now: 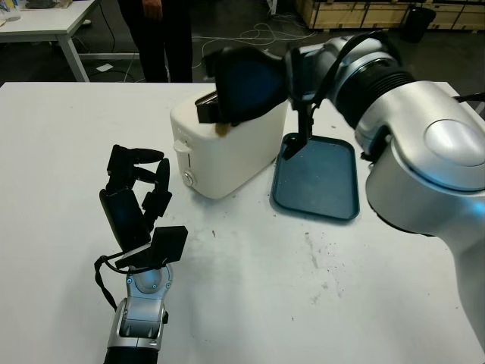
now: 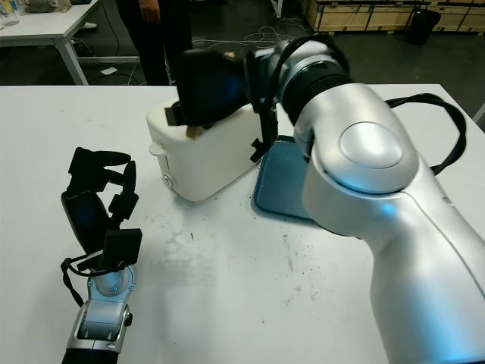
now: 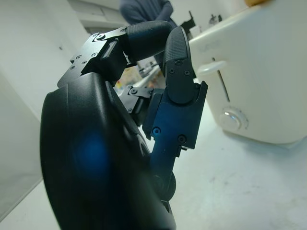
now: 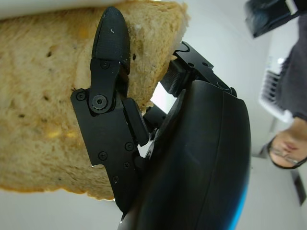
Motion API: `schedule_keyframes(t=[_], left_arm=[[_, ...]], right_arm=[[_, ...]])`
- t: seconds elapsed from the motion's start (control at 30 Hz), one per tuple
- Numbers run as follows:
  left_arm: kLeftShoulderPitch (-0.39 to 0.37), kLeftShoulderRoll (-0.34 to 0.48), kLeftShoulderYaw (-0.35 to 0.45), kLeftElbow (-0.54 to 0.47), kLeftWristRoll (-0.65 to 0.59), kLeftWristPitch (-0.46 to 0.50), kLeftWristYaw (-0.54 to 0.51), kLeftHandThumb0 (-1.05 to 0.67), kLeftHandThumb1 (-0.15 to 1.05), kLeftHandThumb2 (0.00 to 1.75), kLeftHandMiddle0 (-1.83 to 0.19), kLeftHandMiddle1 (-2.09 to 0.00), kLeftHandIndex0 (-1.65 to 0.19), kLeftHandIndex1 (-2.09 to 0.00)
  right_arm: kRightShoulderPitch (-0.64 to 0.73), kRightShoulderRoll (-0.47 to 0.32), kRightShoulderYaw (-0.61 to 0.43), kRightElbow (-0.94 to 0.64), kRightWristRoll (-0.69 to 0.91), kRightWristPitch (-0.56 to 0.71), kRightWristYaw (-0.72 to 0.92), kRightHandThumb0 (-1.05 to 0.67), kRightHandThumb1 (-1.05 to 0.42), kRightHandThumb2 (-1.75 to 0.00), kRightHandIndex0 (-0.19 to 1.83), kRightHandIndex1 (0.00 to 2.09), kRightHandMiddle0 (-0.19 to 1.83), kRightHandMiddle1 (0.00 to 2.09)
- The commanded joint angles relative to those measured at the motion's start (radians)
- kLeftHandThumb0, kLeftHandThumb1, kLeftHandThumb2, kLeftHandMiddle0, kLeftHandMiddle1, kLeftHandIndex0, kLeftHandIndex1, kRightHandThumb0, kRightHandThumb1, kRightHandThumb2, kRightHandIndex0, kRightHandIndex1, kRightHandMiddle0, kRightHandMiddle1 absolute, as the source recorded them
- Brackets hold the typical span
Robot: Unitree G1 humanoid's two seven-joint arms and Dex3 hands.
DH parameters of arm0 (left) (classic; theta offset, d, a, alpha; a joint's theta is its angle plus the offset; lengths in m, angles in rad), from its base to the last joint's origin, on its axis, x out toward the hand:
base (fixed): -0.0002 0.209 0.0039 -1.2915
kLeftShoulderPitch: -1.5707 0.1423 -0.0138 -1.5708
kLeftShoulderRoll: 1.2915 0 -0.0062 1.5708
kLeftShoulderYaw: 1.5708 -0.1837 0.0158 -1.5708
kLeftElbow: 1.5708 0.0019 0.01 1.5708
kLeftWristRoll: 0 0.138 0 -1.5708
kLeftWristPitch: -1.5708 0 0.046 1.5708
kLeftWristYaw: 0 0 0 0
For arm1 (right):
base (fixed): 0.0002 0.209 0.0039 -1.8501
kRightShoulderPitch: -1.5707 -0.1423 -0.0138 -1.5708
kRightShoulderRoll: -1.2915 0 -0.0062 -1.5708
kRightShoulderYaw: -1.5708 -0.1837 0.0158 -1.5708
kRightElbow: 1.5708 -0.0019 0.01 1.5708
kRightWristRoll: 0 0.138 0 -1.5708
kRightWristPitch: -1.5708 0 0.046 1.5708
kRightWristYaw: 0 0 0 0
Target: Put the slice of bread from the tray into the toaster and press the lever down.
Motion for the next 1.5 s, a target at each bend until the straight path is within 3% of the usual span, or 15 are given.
schedule_keyframes(t=[0.0, 0.3, 0.43, 0.57, 0.63, 0.7, 0.8, 0.93, 1.13, 1.37, 1.47], left_arm=[[0.008, -0.023, -0.006, -0.013, 0.006, 0.004, 0.007, -0.5, 0.92, 0.38, -0.63, -1.7, -0.46, -1.45], [0.015, -0.024, -0.005, -0.018, -0.004, 0.006, 0.001, -0.49, 0.92, 0.37, -0.63, -1.71, -0.46, -1.45], [0.014, -0.024, -0.006, -0.013, -0.011, -0.002, -0.001, -0.49, 0.92, 0.37, -0.64, -1.71, -0.46, -1.46], [0.015, -0.02, -0.008, -0.012, -0.013, -0.003, -0.006, -0.48, 0.92, 0.37, -0.63, -1.7, -0.46, -1.46], [0.013, -0.02, -0.008, -0.011, -0.018, -0.005, -0.009, -0.49, 0.92, 0.36, -0.63, -1.7, -0.46, -1.46], [0.014, -0.02, -0.009, -0.012, -0.02, -0.003, -0.013, -0.49, 0.92, 0.36, -0.63, -1.7, -0.46, -1.46], [0.012, -0.021, -0.011, -0.015, -0.021, 0.003, -0.018, -0.5, 0.92, 0.36, -0.64, -1.71, -0.47, -1.46], [0.009, -0.021, -0.012, -0.009, -0.027, -0.001, -0.021, -0.5, 0.92, 0.35, -0.64, -1.71, -0.47, -1.46], [0.005, -0.018, -0.013, 0.0, -0.041, -0.015, -0.029, -0.49, 0.92, 0.35, -0.65, -1.72, -0.47, -1.46], [0.001, -0.021, -0.017, -0.001, -0.047, -0.007, -0.036, -0.49, 0.92, 0.35, -0.66, -1.72, -0.47, -1.46], [-0.003, -0.023, -0.019, 0.001, -0.044, -0.007, -0.034, -0.49, 0.92, 0.35, -0.66, -1.72, -0.47, -1.46]], right_arm=[[0.012, 0.02, 0.0, 0.004, 0.002, 0.002, -0.001, -0.64, -0.92, -0.7, 1.11, 1.75, 0.78, 1.74], [0.03, 0.024, -0.039, 0.006, 0.048, -0.031, -0.003, -0.65, -0.92, -0.72, 1.11, 1.75, 0.82, 1.69], [0.049, 0.004, -0.145, 0.014, 0.151, -0.031, 0.192, -0.7, -0.92, -0.65, 1.0, 1.73, 0.73, 1.69], [0.051, -0.02, -0.21, 0.015, 0.21, 0.023, 0.423, -0.75, -0.92, -0.41, 0.61, 1.51, 0.57, 1.14], [0.054, -0.032, -0.261, 0.016, 0.261, 0.036, 0.578, -0.77, -0.92, -0.32, 0.38, 1.19, 0.53, 0.65], [0.055, -0.044, -0.299, 0.013, 0.296, 0.045, 0.684, -0.74, -0.92, -0.16, 0.32, 0.75, 0.54, 0.23], [0.054, -0.069, -0.347, 0.007, 0.335, 0.06, 0.802, -0.72, -0.9, -0.06, 0.19, 0.49, 0.45, 0.03], [0.052, -0.097, -0.378, 0.002, 0.355, 0.09, 0.897, -0.67, -0.88, -0.01, 0.03, 0.36, 0.31, 0.0], [0.054, -0.129, -0.42, -0.005, 0.372, 0.106, 0.942, -0.65, -0.82, -0.01, 0.0, 0.15, 0.25, 0.0], [0.058, -0.142, -0.447, -0.011, 0.385, 0.109, 0.901, -0.56, -0.83, -0.01, 0.04, 0.22, 0.25, 0.01], [0.056, -0.144, -0.457, -0.013, 0.389, 0.11, 0.888, -0.51, -0.84, 0.0, 0.01, 0.38, 0.28, 0.01]])
